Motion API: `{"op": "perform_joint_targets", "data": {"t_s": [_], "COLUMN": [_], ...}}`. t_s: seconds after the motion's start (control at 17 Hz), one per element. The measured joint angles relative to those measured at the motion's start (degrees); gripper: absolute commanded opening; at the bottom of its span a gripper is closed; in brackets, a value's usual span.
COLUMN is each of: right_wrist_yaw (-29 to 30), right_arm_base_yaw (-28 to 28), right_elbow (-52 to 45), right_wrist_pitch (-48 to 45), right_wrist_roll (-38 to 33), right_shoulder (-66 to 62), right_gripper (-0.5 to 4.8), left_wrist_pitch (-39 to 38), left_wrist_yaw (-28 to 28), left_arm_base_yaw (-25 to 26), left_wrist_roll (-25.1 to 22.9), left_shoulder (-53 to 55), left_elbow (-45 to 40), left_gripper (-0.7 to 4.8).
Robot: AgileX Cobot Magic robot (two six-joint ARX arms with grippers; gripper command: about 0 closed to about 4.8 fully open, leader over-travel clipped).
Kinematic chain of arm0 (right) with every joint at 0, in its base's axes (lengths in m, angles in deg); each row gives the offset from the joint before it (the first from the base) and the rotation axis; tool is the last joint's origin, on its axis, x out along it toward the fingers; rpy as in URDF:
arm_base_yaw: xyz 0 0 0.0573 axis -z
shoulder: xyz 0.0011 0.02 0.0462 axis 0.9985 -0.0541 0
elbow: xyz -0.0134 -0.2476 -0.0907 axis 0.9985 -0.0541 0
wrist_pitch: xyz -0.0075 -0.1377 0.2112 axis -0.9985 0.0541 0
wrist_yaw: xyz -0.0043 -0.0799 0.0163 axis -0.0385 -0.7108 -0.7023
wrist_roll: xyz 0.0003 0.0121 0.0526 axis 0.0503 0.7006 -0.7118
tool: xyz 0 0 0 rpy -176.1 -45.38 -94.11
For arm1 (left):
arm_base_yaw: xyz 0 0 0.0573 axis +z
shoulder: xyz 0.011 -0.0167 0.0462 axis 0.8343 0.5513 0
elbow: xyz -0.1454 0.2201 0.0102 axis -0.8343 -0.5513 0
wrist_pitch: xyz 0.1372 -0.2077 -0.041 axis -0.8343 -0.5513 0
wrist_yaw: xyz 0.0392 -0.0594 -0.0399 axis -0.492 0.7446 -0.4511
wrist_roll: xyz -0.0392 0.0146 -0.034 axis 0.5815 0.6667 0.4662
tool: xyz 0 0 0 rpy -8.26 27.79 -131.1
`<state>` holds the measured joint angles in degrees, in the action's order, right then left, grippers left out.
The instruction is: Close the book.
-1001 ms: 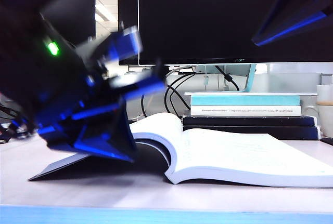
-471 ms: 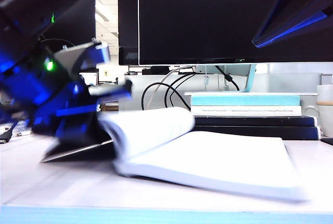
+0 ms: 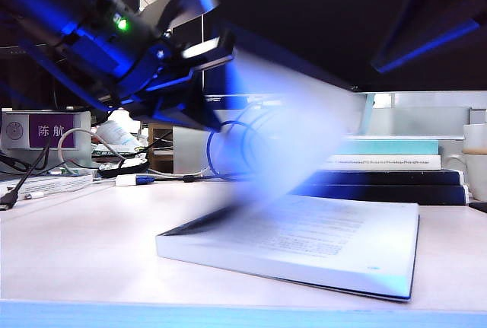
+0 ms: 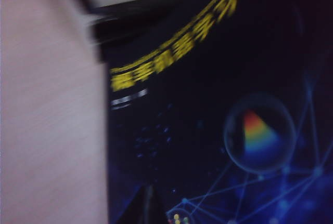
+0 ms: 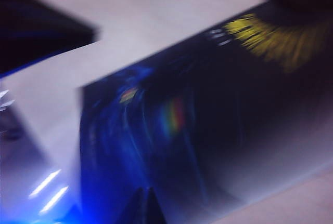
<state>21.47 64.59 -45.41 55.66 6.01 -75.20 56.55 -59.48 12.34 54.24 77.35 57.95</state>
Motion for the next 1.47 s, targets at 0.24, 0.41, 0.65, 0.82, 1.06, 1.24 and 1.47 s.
{"op": "perform_joint_targets", "data": {"t_s": [0.24,0.41,0.65,0.82,1.06,1.24,1.47], "right_wrist_yaw": [-9.9,-13.7,-15.5,-20.8,-26.2,-27.4,-27.9], "right_arm_base_yaw": [0.0,0.0,0.1,0.1,0.1,0.1,0.1], "right_elbow": [0.0,0.0,0.0,-2.2,-11.0,-19.6,-27.9], "right_wrist_pitch": [1.7,2.5,-0.9,-7.1,-16.1,-24.0,-31.0], "right_wrist_roll": [-0.2,-1.0,-3.7,-4.6,-7.7,-10.1,-11.2], "right_shoulder": [0.0,0.0,1.5,8.3,20.9,29.2,39.8], "right_gripper": [-0.01,-0.01,-0.01,-0.01,-0.01,-0.01,-0.01], "left_wrist_pitch": [-2.6,-3.1,-4.5,-7.3,-12.5,-11.1,-5.9], "left_wrist_yaw": [5.8,20.2,24.9,25.0,17.2,13.7,13.8], "left_arm_base_yaw": [0.8,7.0,16.9,22.8,26.3,26.3,26.3], "left_wrist_roll": [-5.8,-9.6,-7.7,-7.4,-7.5,-7.5,-5.1], "left_shoulder": [-0.2,-5.2,-14.5,-22.6,-31.1,-38.2,-48.9], "left_elbow": [0.0,0.6,1.2,1.2,0.3,-8.1,-19.7], "left_gripper": [-0.04,-0.04,-0.04,-0.04,-0.04,-0.04,-0.04]}}
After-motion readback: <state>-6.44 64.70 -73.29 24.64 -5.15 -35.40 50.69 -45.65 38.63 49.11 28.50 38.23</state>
